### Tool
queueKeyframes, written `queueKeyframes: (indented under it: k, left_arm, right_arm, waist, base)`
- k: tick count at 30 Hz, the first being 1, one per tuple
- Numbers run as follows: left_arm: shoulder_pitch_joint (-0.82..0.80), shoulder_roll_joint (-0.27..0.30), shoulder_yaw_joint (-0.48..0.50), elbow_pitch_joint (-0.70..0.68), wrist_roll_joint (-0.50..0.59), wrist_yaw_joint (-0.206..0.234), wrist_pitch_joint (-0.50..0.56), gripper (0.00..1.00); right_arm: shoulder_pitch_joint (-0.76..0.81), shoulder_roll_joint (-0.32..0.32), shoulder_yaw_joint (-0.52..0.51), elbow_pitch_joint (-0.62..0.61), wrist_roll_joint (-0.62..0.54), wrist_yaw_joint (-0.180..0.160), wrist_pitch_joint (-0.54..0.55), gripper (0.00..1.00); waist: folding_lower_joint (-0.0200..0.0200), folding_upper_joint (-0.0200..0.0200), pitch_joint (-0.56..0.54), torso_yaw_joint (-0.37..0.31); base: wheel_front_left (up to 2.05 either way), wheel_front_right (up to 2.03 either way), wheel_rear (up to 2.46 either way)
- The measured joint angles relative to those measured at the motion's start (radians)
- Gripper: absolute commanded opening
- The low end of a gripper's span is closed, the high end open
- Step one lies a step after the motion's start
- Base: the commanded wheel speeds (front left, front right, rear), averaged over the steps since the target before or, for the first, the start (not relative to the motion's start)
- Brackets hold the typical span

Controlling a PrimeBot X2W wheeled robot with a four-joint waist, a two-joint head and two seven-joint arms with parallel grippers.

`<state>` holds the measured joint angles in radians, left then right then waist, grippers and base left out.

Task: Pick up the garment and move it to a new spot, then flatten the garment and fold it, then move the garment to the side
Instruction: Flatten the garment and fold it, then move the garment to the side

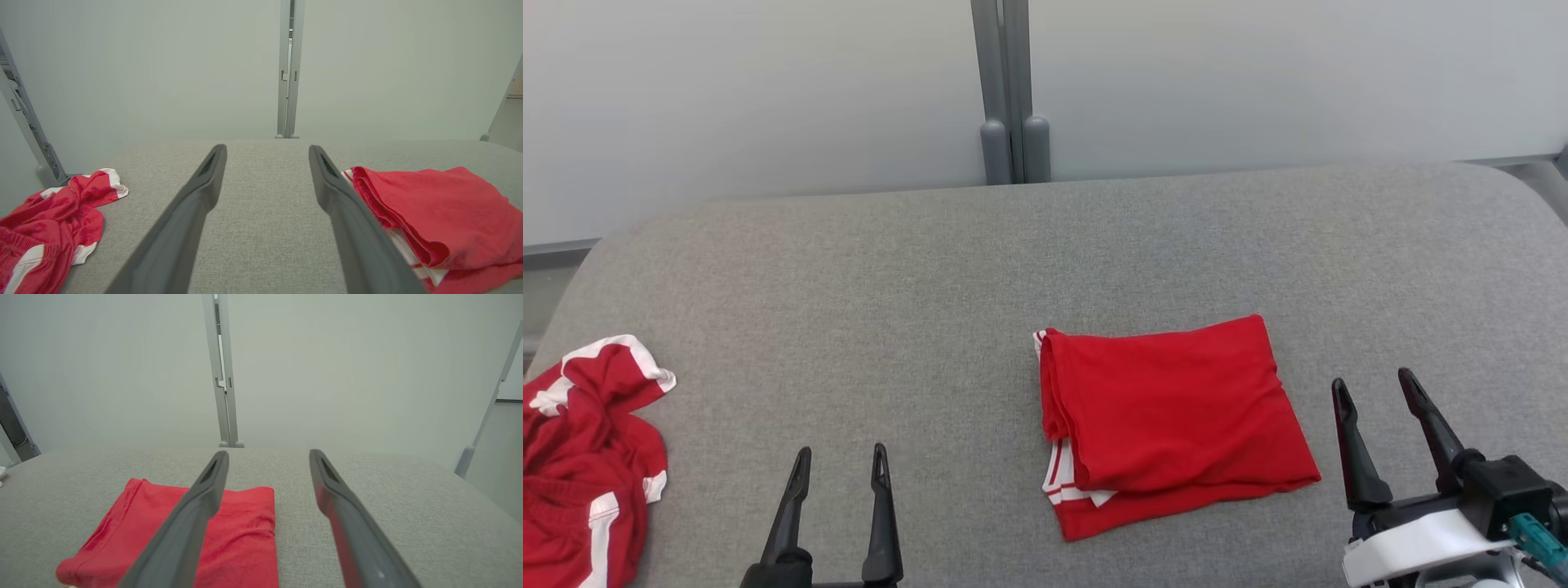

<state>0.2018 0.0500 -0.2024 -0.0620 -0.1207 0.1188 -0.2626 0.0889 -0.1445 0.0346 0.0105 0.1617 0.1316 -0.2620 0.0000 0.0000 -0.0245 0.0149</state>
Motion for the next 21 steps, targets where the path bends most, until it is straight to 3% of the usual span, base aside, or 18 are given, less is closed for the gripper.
queueKeyframes:
  k: [21]
  left_arm:
    - [0.034,0.000,0.009,0.048,0.010,-0.022,0.000,1.00]
  right_arm:
    - [0.063,0.038,-0.009,0.015,-0.023,0.000,0.000,1.00]
  waist:
    - [0.0000,0.0000,-0.062,0.012]
  base:
    - [0.00,0.00,0.00]
